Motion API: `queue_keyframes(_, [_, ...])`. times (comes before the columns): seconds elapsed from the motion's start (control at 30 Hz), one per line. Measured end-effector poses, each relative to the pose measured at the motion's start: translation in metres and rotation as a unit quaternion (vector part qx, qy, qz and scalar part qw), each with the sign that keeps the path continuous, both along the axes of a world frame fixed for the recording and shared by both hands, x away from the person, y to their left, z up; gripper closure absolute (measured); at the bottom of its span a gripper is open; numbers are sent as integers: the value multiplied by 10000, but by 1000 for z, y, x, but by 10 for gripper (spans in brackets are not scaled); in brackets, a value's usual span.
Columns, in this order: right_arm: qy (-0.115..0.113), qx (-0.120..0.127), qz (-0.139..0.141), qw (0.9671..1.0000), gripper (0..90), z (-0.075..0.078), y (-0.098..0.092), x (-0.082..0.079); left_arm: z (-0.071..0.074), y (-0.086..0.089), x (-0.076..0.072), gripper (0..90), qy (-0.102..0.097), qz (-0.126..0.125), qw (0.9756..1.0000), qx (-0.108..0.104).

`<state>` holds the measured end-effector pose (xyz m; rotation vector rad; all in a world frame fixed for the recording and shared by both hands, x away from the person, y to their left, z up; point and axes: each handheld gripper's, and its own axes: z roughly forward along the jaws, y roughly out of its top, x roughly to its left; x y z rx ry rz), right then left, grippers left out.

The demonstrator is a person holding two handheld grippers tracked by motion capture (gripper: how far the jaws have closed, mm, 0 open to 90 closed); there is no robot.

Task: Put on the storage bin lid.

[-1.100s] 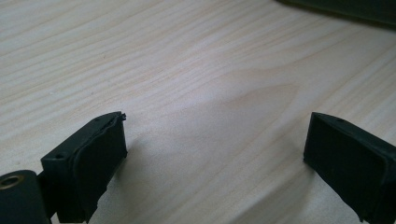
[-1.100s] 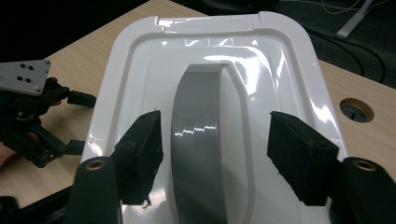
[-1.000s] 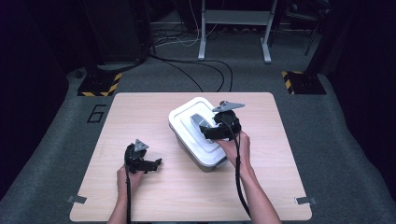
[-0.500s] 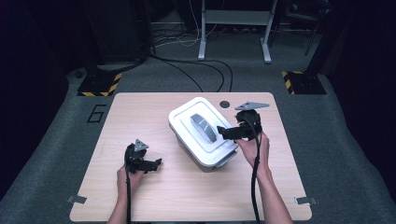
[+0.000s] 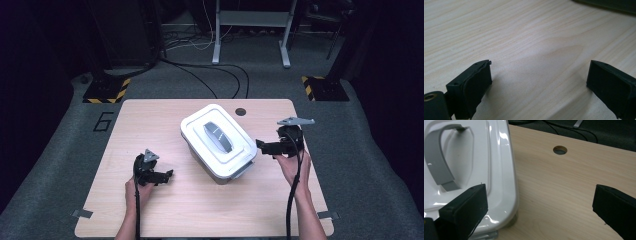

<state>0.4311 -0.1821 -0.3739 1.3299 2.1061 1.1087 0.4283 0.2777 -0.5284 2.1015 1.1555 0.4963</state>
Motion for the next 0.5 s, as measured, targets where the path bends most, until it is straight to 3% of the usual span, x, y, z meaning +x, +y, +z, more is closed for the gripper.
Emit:
queue_keyframes(0.3, [264, 13, -278, 9993, 0, -38, -29, -6, 0, 0, 0, 55, -6, 4, 10000, 6])
queue_keyframes(0.5, [512, -224, -431, 9975, 0, -77, -35, -11, 0, 0, 0, 56, -9, 2, 10000, 12])
